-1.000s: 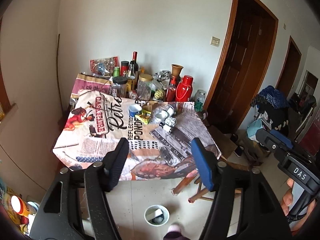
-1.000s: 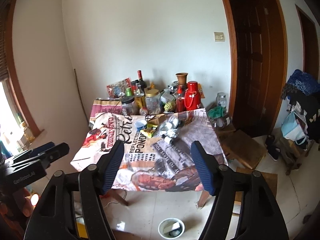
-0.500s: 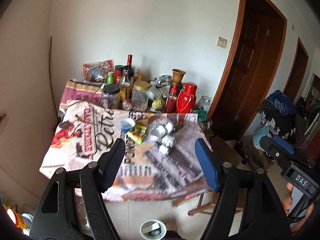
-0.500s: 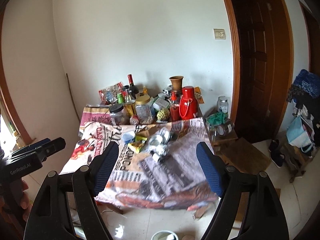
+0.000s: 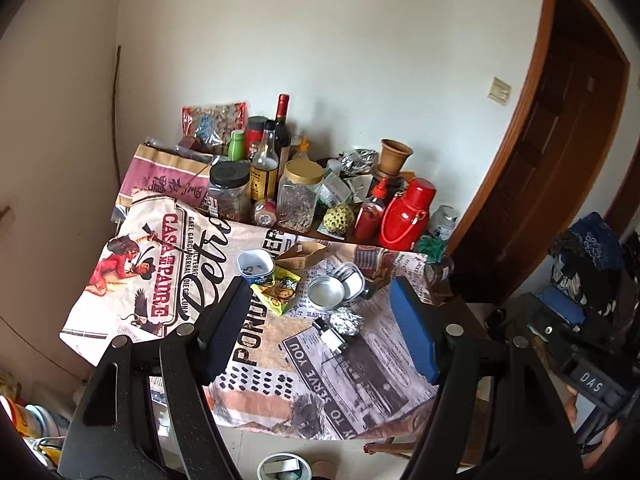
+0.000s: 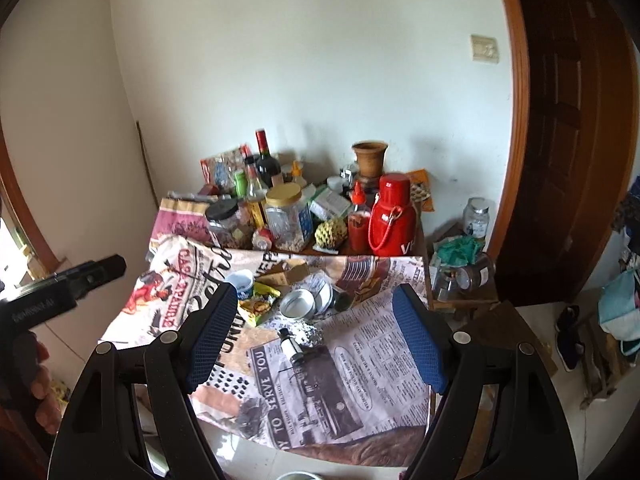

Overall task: Collect trash
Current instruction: 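Grasp the foil ball with the right tool while the left tool grasps the clear container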

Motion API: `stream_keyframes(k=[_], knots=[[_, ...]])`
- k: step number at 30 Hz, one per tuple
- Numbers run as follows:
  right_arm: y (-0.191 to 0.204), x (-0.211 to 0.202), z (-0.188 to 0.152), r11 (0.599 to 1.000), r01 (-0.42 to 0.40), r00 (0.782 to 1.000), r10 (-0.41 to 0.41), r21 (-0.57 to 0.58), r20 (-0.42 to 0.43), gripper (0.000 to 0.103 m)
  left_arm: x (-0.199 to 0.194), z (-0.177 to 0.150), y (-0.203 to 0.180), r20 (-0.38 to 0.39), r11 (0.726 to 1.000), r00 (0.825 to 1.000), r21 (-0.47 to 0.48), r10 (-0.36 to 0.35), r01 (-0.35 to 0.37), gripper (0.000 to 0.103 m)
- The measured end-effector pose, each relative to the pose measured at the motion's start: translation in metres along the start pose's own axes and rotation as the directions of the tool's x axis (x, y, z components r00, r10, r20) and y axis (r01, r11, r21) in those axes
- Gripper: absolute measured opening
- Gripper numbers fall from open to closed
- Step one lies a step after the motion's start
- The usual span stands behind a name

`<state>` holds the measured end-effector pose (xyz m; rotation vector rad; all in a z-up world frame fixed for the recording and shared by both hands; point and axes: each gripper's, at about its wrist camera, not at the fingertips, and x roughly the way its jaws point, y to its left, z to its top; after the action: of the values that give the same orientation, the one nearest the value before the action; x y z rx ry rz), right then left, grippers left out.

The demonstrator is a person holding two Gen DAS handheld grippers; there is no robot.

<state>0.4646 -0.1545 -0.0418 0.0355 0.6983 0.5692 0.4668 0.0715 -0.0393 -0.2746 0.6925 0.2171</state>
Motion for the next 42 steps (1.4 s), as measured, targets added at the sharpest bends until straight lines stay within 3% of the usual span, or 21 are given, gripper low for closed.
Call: stream_keyframes(k=[5, 11, 17, 22, 28, 38, 42], knots=[[0.001, 0.031, 0.007, 1.000, 0.002, 0.999, -0.001, 0.023, -0.046, 0.077, 0.035, 0.014, 0.020, -0.037, 1.000, 0.999, -0.003, 0.022, -0.022, 0.071], [0.012, 0.079, 0.006, 0.993, 0.066, 0.992, -0.055, 0.098, -0.112, 0.077, 0.090, 0.036, 0.060, -0.112, 0.999, 0.994, 0.031, 0.012, -0.008, 0.071], [0.013, 0.141, -0.013, 0.964, 0.143, 0.960, -0.080, 0.223, -0.267, 0.077, 0.150, 0.053, 0.106, -0.194, 0.999, 0.981, 0.048, 0.021, -0.012, 0.071], [0.009, 0.178, -0.031, 0.942, 0.185, 0.932, -0.078, 0.280, -0.354, 0.077, 0.212, 0.048, 0.140, -0.310, 1.000, 0.951, -0.018, -0.003, -0.003, 0.071], [0.004, 0.216, -0.054, 0.930, 0.229, 0.897, -0.087, 0.288, -0.432, 0.077, 0.283, 0.023, 0.164, -0.434, 0.995, 0.900, -0.100, -0.034, -0.011, 0.071], [-0.005, 0.270, -0.081, 0.910, 0.234, 0.856, -0.028, 0.341, -0.516, 0.077, 0.355, -0.009, 0.169, -0.515, 0.989, 0.855, -0.145, -0.062, -0.016, 0.071], [-0.006, 0.282, -0.085, 0.913, 0.220, 0.849, -0.005, 0.345, -0.528, 0.073, 0.373, -0.013, 0.170, -0.540, 0.981, 0.835, -0.194, -0.104, -0.003, 0.058]])
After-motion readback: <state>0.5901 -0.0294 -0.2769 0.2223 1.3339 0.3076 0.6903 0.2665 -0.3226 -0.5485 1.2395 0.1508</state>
